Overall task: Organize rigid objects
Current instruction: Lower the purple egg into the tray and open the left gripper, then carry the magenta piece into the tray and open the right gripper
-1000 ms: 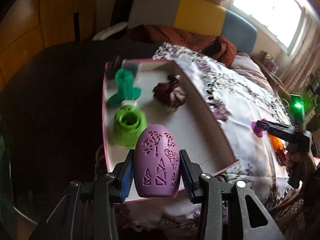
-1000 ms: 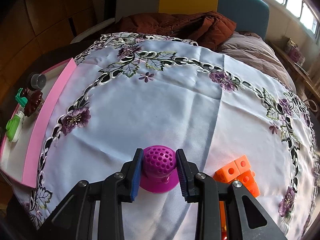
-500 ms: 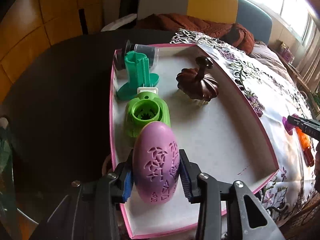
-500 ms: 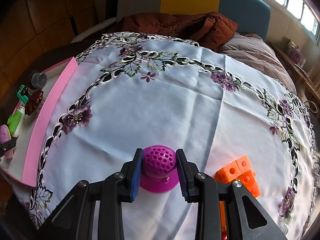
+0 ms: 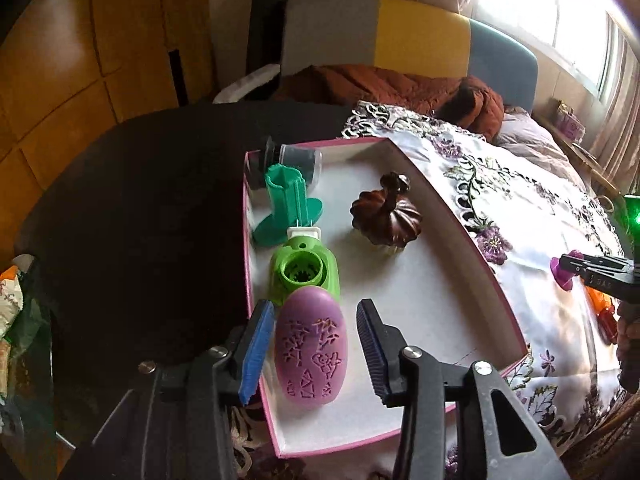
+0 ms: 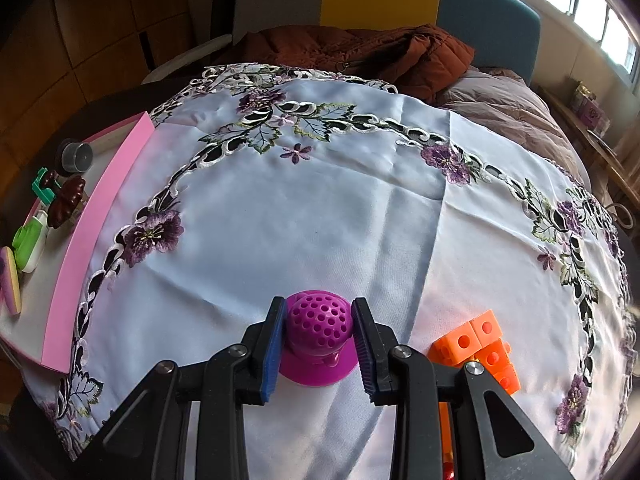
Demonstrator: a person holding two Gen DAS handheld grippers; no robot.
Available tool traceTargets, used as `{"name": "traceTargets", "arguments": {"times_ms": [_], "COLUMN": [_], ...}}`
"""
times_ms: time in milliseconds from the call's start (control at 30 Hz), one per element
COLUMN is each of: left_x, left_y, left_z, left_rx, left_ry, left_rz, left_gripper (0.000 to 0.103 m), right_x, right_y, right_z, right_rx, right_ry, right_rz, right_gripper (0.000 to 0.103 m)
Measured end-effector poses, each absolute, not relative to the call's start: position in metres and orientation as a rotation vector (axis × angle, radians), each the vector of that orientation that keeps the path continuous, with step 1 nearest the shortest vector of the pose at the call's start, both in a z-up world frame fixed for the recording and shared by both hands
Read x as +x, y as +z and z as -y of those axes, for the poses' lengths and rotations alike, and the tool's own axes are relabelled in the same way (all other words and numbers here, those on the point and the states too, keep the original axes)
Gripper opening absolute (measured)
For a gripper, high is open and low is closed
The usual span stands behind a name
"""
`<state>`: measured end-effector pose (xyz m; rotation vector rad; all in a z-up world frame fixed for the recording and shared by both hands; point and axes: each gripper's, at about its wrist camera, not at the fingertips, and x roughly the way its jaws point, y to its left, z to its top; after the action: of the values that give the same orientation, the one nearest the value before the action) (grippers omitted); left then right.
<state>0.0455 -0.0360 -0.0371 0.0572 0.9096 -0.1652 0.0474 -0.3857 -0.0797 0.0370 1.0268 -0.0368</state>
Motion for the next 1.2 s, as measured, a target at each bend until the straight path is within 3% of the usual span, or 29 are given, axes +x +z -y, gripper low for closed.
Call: {"name": "traceTargets", "arguments": {"times_ms": [767,1200], "left_x": [0.034,0.034], "left_y": [-0.021,-0.021], "left_z": [-0.001,-0.016], "left_rx": [-0.041,-0.069], "left_ry": [-0.105,-0.079], "left_rz": [-0.867,-0.858], "left_gripper": [0.044,0.044], "right_x": [0.044,0.042], "right_y": [-0.076,-0.017], "right_z": [0.380,0.300], "right_rx": [0.040,0.044], "right_ry": [-0.083,0.127], "right_rz": [-1.036,-0.884], "right_gripper": [0.033,0.033]}}
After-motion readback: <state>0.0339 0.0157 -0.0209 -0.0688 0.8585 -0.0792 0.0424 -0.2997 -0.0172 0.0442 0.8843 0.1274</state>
